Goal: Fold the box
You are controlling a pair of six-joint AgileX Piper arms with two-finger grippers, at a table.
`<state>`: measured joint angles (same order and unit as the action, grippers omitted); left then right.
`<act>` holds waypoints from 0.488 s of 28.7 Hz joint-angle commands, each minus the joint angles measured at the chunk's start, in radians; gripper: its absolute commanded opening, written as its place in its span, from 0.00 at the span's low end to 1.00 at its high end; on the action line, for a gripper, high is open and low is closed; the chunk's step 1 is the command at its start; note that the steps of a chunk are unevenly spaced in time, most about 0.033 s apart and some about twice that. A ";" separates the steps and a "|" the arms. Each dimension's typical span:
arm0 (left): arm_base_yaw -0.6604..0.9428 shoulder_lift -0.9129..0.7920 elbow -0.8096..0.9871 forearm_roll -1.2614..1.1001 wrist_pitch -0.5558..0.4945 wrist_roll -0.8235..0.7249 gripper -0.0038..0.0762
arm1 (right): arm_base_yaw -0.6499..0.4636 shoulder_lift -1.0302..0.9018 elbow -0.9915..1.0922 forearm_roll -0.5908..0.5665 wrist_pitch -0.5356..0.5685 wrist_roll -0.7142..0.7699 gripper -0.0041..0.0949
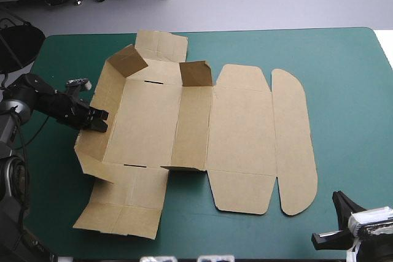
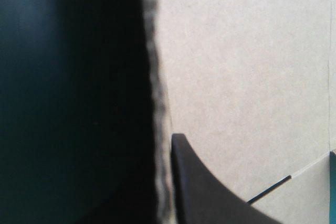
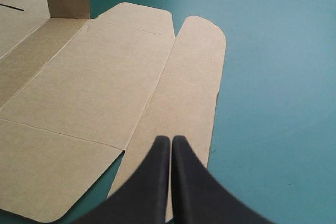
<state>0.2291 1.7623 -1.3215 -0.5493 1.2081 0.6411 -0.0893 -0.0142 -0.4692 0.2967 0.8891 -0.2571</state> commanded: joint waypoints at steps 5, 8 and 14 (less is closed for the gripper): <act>-0.116 -0.058 -0.242 -0.006 0.085 -0.005 0.04 | -0.003 -0.024 -0.029 0.009 -0.075 -0.005 0.04; -0.160 -0.058 -0.343 0.077 0.083 -0.005 0.04 | -0.003 -0.024 -0.029 0.009 -0.075 -0.005 0.04; -0.275 -0.060 -0.526 0.286 0.081 0.010 0.04 | -0.003 -0.024 -0.029 0.009 -0.075 -0.005 0.04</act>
<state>0.0000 1.7603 -1.7581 -0.3119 1.2474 0.6401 -0.0893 -0.0142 -0.4692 0.2967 0.8882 -0.2571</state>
